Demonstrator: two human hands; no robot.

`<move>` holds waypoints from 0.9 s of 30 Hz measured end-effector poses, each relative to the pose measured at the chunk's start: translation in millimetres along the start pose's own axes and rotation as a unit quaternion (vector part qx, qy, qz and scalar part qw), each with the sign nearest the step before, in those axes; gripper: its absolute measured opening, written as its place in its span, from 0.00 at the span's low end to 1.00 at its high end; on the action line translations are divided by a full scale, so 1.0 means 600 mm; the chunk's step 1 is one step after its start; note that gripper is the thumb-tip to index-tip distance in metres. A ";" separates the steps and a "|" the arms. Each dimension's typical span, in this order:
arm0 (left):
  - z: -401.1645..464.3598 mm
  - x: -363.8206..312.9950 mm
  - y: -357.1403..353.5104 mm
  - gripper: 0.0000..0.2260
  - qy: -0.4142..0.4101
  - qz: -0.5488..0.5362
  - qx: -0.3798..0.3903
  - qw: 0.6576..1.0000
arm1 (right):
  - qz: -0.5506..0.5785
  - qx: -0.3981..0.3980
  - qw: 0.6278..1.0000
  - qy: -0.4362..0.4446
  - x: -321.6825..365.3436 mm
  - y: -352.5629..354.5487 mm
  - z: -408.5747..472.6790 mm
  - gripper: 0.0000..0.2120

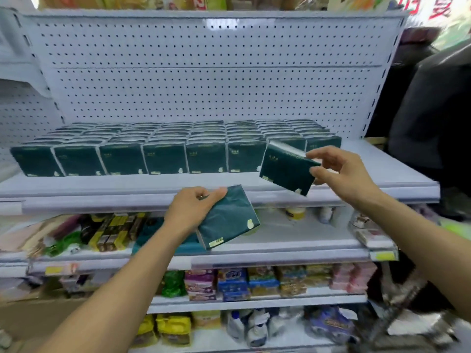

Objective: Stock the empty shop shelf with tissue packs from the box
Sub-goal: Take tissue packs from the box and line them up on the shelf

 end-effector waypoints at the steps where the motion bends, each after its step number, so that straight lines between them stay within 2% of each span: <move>1: 0.007 -0.017 -0.009 0.26 -0.007 0.005 0.000 1.000 | -0.011 -0.014 1.000 0.008 -0.009 0.019 0.014 0.13; 4: 0.032 -0.051 -0.027 0.25 -0.011 0.018 -0.003 1.000 | -0.055 -0.019 0.998 0.011 -0.048 0.045 0.056 0.12; 8: 0.071 -0.078 -0.043 0.27 -0.024 0.019 0.000 1.000 | -0.107 0.024 0.994 -0.006 -0.095 0.032 0.100 0.13; 11: 0.100 -0.087 -0.051 0.25 -0.030 0.028 0.003 0.999 | -0.138 0.036 0.990 -0.011 -0.128 0.015 0.115 0.14; 14: 0.128 -0.086 -0.056 0.26 -0.022 0.038 -0.003 0.999 | -0.190 0.013 0.982 -0.007 -0.154 0.000 0.129 0.14; 17: 0.153 -0.080 -0.067 0.24 -0.009 0.030 0.004 0.999 | -0.262 -0.007 0.965 0.009 -0.165 -0.023 0.144 0.20; 20: 0.173 -0.076 -0.076 0.22 -0.002 0.025 0.016 1.000 | -0.302 -0.032 0.953 0.014 -0.171 -0.034 0.162 0.22; 27: 0.206 -0.081 -0.087 0.23 -0.009 0.027 0.029 0.999 | -0.372 -0.039 0.922 0.097 -0.171 -0.059 0.203 0.22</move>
Point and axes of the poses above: each hand's wrist, its own z-axis towards the middle knuckle, its own y-axis out of the back of the hand, x = y × z, the point moved 10 cm from there along z, towards the middle knuckle, and after that the axes turned 2 degrees about z, right-handed, at the moved point
